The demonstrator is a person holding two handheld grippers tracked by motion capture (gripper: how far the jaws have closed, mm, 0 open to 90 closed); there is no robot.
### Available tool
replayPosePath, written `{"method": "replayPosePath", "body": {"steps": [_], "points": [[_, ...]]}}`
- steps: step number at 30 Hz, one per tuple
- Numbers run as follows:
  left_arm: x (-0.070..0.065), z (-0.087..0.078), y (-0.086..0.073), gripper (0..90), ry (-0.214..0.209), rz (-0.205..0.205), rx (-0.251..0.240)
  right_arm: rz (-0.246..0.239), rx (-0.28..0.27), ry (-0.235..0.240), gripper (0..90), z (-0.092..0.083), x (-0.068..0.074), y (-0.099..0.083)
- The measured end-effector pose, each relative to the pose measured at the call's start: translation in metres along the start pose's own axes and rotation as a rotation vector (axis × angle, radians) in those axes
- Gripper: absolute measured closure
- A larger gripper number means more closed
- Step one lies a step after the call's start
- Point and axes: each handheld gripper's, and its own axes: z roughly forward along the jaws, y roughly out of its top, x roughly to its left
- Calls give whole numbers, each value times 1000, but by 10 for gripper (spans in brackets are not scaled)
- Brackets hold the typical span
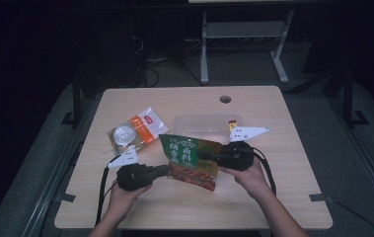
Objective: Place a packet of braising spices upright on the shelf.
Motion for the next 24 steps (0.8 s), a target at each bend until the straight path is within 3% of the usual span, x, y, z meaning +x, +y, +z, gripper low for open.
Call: {"method": "replayPosePath", "body": {"steps": [6,9,16,21,24], "points": [[0,-7,0,610,45,69,84,-17,14,16,900,0,3,2],[-1,-12,-3,516,104,133,157,-21,28,18,900,-2,8,5],[5,-21,-16,377,125,137,234,-31,11,-1,900,-12,12,15],[6,-21,-28,330,125,137,307,-41,17,-23,900,-16,13,25],[7,-20,-26,305,126,139,311,-50,16,-38,900,-19,14,33]]}}
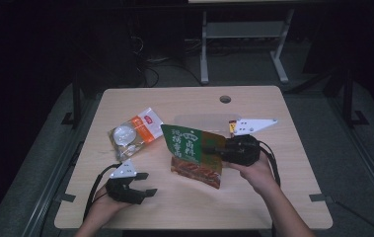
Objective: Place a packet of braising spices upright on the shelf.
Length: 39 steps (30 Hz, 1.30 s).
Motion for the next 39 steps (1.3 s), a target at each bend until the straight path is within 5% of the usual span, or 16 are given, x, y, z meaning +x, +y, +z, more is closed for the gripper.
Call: {"method": "replayPosePath", "body": {"steps": [16,39], "points": [[5,-1,-2,268,8,-34,18,-6,-58,-143,900,-22,-13,37],[5,5,-4,253,-11,-45,38,43,-146,-390,900,-35,-48,40]]}}
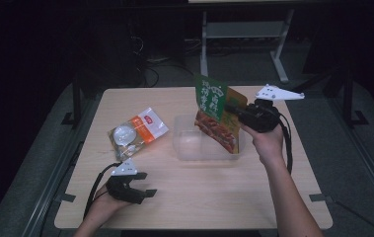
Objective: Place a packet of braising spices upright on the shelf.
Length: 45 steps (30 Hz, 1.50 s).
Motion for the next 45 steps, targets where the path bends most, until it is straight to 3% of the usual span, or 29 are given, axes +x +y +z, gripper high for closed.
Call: {"method": "replayPosePath", "body": {"steps": [10,19,30,45], "points": [[1,1,-1,251,-2,-3,8,39,-11,-71,900,6,-8,-5],[2,0,-2,246,-1,5,22,8,6,-150,900,18,-6,-9],[0,1,-1,238,-4,5,20,22,6,-149,900,26,-10,-19],[2,0,-1,237,0,22,32,23,63,-129,900,40,-11,-37]]}}
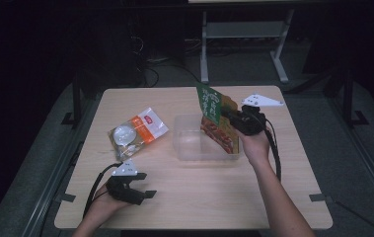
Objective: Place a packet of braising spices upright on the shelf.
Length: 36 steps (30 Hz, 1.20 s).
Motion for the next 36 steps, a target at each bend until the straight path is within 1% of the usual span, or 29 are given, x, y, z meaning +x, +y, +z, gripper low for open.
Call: {"method": "replayPosePath", "body": {"steps": [4,7,8,15,17,20,22,23,24,25,27,28,30,33,36], "points": [[0,0,0,237,1,0,2,-2,13,2,900,0,1,-2],[-1,0,0,237,1,4,3,-9,13,8,899,0,2,-4],[-1,0,0,237,0,5,4,-5,15,7,899,0,2,-5],[-1,1,1,237,2,7,8,3,31,4,896,-5,-2,-13],[-2,1,1,237,1,8,7,4,50,-3,894,-5,-3,-14],[-2,2,1,237,0,10,8,17,55,-7,885,-5,-5,-16],[-2,2,1,237,1,8,9,25,48,3,844,-7,-7,-15],[-2,2,1,237,2,9,11,27,47,2,838,-8,-7,-15],[-2,2,1,237,1,9,12,21,41,2,824,-9,-7,-14],[-1,2,1,237,0,10,13,20,40,4,777,-10,-7,-13],[-2,2,1,237,0,10,11,20,42,3,727,-11,-6,-13],[-2,2,1,237,0,10,11,17,46,-4,686,-12,-6,-13],[-2,2,1,237,1,13,9,11,57,-1,618,-13,-5,-12],[-2,2,1,236,4,14,7,-25,83,9,522,-15,-1,-12],[-2,2,1,237,4,12,6,-48,106,12,467,-16,3,-13]]}}
